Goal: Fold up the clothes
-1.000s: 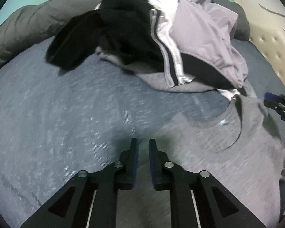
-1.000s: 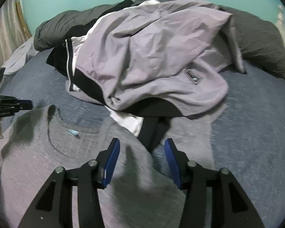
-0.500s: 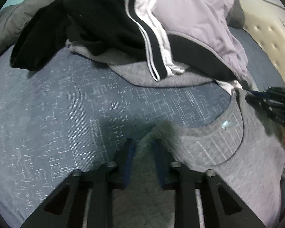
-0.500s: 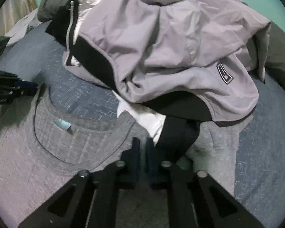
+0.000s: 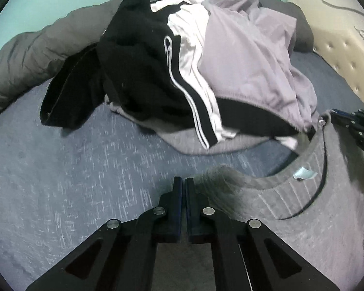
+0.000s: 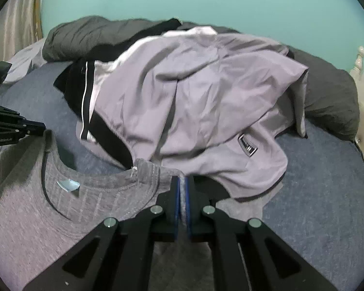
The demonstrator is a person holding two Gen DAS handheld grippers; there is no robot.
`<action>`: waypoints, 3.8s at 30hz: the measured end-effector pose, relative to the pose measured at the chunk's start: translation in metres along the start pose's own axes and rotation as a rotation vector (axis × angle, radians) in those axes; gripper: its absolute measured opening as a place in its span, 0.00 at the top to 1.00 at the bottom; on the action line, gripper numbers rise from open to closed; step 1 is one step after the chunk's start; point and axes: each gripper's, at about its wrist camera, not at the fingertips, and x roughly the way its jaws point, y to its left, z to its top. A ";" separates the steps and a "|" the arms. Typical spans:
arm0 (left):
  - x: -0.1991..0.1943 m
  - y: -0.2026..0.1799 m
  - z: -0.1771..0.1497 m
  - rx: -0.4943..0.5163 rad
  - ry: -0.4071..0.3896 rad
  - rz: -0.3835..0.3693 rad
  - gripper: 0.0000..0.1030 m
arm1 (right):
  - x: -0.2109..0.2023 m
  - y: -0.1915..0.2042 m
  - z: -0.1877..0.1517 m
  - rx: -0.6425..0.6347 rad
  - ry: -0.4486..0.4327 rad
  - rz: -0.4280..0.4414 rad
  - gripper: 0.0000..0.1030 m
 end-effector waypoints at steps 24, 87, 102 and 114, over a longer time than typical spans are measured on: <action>-0.063 0.021 -0.042 -0.142 -0.018 -0.045 0.70 | -0.075 -0.089 -0.087 0.357 0.003 0.159 0.54; -0.288 -0.028 -0.302 -0.265 -0.010 -0.038 0.62 | -0.386 -0.259 -0.410 0.729 0.066 -0.241 0.95; -0.284 -0.032 -0.304 -0.268 0.012 -0.040 0.62 | -0.360 -0.290 -0.415 0.719 0.194 -0.260 0.95; -0.282 -0.029 -0.304 -0.259 0.023 -0.032 0.62 | -0.353 -0.277 -0.500 0.768 0.256 -0.167 0.91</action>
